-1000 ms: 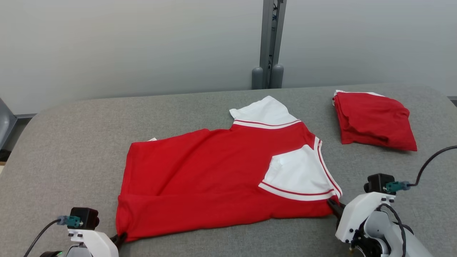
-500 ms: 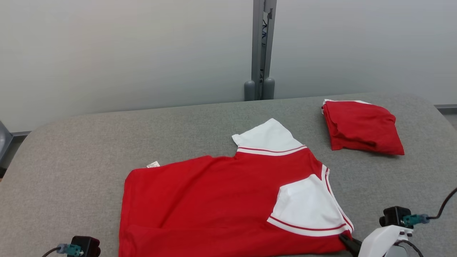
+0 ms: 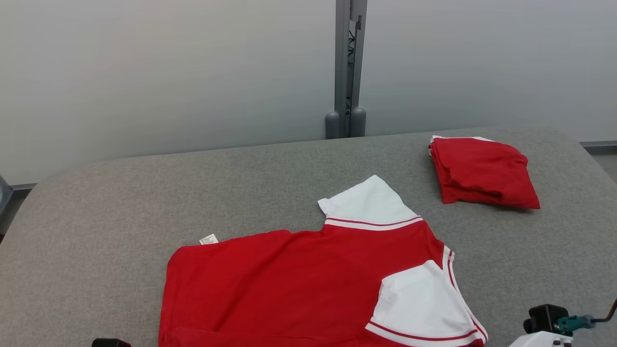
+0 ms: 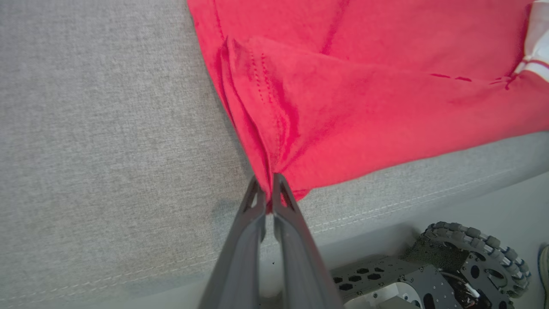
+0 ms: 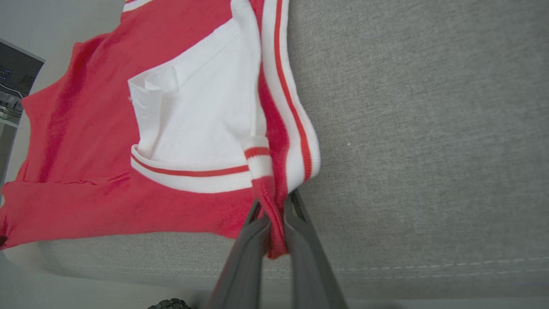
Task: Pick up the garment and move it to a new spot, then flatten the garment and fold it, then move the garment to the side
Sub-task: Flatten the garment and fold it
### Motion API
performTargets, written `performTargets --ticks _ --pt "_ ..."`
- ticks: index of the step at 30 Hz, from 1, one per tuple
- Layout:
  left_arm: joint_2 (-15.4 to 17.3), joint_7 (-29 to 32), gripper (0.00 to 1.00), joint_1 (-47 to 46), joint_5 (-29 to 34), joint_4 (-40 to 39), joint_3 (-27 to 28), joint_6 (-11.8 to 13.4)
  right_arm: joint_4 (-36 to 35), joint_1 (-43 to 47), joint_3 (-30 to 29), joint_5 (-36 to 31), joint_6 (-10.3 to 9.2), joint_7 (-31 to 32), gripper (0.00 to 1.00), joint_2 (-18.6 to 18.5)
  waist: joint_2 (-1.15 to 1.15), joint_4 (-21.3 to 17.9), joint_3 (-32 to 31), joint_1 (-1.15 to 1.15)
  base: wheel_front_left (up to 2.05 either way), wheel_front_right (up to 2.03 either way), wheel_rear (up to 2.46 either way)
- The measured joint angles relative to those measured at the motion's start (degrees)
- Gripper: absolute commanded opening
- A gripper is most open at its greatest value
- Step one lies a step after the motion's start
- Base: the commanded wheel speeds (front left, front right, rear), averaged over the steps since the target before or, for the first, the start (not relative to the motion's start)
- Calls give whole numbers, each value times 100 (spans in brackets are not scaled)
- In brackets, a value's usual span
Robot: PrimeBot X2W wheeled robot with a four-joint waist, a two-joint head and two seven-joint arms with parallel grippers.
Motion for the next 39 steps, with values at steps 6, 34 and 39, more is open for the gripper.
performTargets --ticks 6,34,39 --pt "53 7 100 62 -51 -122 33 120 -467 138 -250 -247 -1 242 100 172 0 -31 11 0 0 0 0" --pt "-454 -912 100 -2208 1172 1005 626 -276 149 -3135 -318 -1354 -1 -776 100 303 0 91 1087 0 0 0 0" --pt "-784 -910 100 -2714 1316 1606 549 -727 886 -4137 -267 -1720 -1 -1076 100 311 0 314 1695 0 0 0 0"
